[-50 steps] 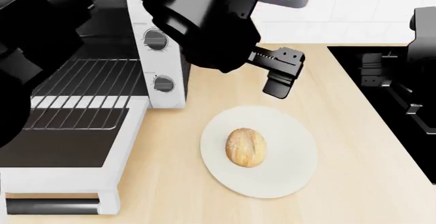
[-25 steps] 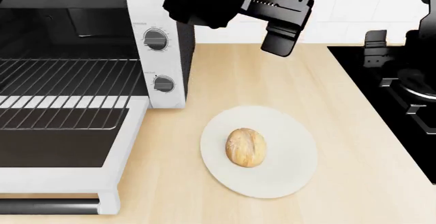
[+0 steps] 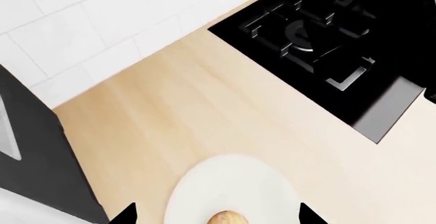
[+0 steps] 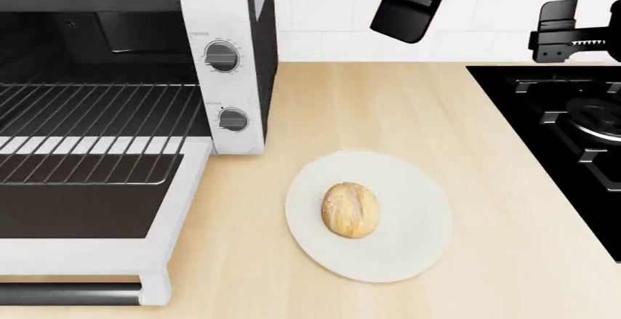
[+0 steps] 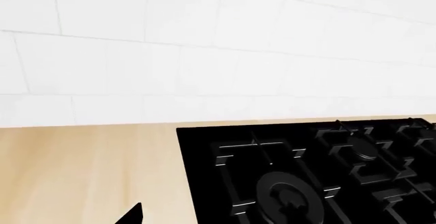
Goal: Pick the bread from the rack and place it on the plate on the counter.
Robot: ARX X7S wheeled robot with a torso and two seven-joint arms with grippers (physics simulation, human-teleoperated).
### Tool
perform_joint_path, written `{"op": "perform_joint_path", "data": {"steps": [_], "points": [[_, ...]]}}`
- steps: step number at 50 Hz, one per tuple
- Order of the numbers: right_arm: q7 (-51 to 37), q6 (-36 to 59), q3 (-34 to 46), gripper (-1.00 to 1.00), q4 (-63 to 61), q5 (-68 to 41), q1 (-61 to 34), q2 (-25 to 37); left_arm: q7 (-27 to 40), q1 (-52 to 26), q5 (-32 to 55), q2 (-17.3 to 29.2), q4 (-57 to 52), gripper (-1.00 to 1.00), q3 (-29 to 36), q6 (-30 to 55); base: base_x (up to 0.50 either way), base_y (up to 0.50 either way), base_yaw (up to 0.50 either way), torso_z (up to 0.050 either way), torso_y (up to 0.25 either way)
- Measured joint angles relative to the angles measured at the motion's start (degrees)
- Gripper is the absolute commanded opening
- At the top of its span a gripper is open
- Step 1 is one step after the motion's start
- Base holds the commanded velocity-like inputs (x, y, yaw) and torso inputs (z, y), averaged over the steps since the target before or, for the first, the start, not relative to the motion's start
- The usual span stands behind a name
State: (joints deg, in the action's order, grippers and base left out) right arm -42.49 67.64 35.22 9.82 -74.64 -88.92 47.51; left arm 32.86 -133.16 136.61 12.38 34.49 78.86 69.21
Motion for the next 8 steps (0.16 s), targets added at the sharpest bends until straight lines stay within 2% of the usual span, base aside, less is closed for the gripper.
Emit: {"op": "perform_joint_path", "data": {"steps": [8], "points": [[-0.66,0.67,-0.85,1.0,-1.56,-1.43,-0.84,0.43,1.35,0.05,-1.0,1.27,-1.81,1.0,-2.47,-0.23,0.0,0.0,0.0,0.0,0.0]]}}
